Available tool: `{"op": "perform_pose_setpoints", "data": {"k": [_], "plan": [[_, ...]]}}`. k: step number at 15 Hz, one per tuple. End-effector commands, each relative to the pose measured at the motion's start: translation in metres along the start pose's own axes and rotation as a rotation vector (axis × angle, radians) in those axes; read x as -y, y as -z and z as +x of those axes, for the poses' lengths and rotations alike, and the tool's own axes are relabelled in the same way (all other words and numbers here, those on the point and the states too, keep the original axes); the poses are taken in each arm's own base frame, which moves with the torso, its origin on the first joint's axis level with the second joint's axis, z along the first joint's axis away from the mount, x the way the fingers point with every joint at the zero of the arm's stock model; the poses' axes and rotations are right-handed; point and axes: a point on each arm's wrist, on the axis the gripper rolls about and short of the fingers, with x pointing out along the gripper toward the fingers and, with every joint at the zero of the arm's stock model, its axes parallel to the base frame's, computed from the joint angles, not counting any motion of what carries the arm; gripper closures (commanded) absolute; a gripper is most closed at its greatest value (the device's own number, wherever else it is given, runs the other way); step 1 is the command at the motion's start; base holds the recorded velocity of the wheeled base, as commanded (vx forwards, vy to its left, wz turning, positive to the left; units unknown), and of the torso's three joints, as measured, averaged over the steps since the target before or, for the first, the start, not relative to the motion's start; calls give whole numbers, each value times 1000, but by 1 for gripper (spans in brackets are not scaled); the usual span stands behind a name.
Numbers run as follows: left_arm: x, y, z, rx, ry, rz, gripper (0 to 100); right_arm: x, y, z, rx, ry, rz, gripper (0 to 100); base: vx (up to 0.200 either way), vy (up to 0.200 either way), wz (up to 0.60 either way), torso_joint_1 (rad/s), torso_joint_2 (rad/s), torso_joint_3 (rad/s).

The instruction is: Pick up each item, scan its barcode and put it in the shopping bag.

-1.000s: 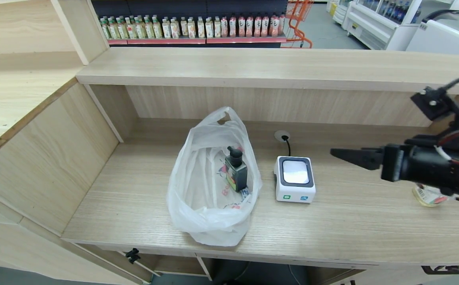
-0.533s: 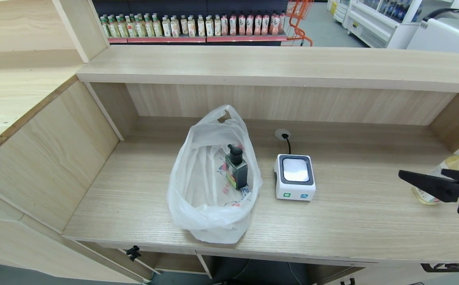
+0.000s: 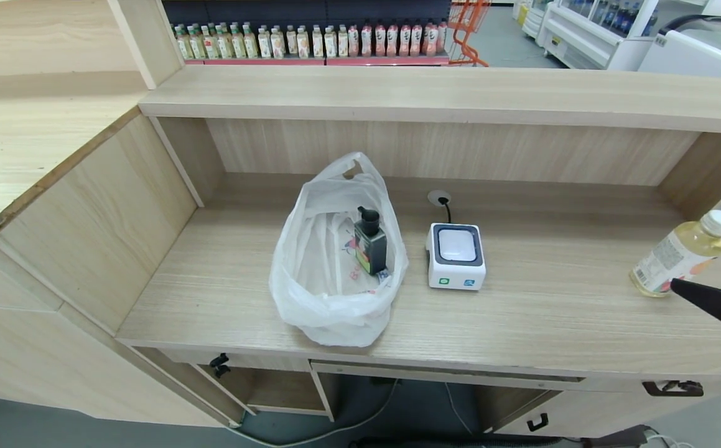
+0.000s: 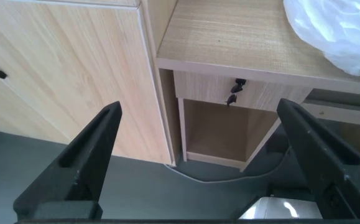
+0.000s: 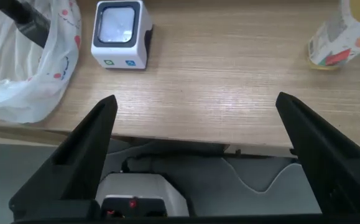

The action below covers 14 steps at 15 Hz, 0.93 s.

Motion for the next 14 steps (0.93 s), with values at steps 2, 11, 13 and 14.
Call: {"op": "perform_pose_setpoints", "data": {"k": [2,11,13,14], "plan": [[0,0,0,-2,0,3,0,6,1,5,-14,119,7,0,0,-200,0,-5,2,10],[0,0,0,-2,0,3,0,22,10,29,-114,224,50,0,0,-200,0,3,3,2],[0,0,0,-2,0,4,0,24,11,41,-140,221,80,0,0,-200,0,-7,7,2],[0,0,0,-2,0,4,0,24,10,48,-133,199,92,0,0,-200,0,7,7,2]]}}
